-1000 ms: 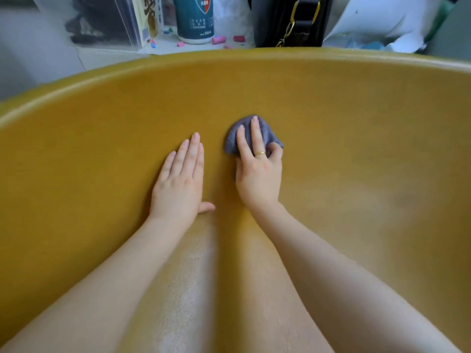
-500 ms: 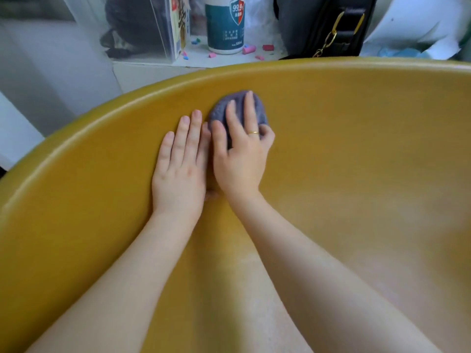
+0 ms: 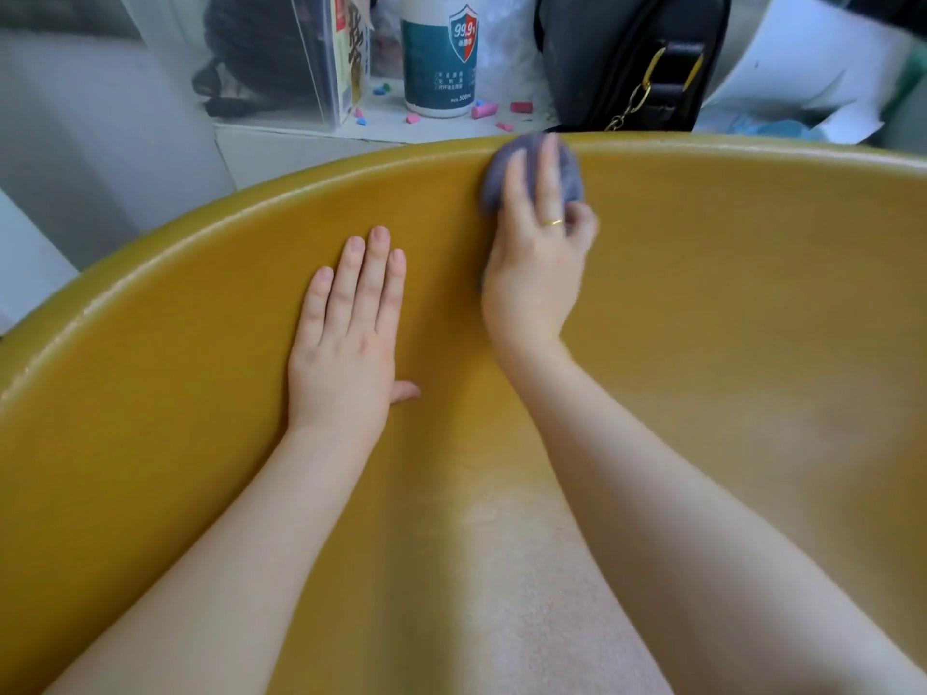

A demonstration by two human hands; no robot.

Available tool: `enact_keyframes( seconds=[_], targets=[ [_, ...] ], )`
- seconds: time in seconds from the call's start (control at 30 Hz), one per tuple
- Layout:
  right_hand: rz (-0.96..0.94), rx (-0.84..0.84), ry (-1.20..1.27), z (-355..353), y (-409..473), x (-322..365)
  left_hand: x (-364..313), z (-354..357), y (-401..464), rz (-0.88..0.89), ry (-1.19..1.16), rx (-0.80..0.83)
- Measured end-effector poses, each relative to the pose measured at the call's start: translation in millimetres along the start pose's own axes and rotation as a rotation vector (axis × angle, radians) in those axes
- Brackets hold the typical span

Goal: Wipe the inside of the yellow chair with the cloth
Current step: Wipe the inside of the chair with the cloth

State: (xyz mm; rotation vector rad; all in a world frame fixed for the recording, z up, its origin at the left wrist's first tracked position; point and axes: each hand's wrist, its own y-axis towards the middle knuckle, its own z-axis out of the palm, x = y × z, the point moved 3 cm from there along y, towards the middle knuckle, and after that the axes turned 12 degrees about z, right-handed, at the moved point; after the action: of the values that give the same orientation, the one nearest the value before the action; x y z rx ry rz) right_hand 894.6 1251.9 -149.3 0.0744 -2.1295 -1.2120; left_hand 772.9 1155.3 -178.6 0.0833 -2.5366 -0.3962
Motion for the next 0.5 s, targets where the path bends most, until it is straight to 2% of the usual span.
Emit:
enact_keyframes(
  seconds=[0.13,0.27,0.33,0.4,0.5],
  targets=[
    [-0.244,0.165,0.022,-0.8,-56.4,12.9,-4.1,-5.4,-1.1,-0.002,0.017,0.018],
    [-0.388,0.325,-0.041,-10.6,-31.3,-16.8,-17.8,-21.9,0.0,-0.078,-0.067,0.025],
    [-0.332,0.280,-0.130,-19.0,0.0,-41.1,-32.3,-30.1,8.7,-0.072,-0.110,0.027],
    [-0.241,0.205,-0.204,-33.1,30.5,-74.3,-54.0,-33.3,23.1,0.050,-0.185,0.083],
    [-0.162,0.110,-0.304,-56.0,55.1,-131.9,-75.9,-31.1,42.2,0.154,-0.214,0.078]
  ],
)
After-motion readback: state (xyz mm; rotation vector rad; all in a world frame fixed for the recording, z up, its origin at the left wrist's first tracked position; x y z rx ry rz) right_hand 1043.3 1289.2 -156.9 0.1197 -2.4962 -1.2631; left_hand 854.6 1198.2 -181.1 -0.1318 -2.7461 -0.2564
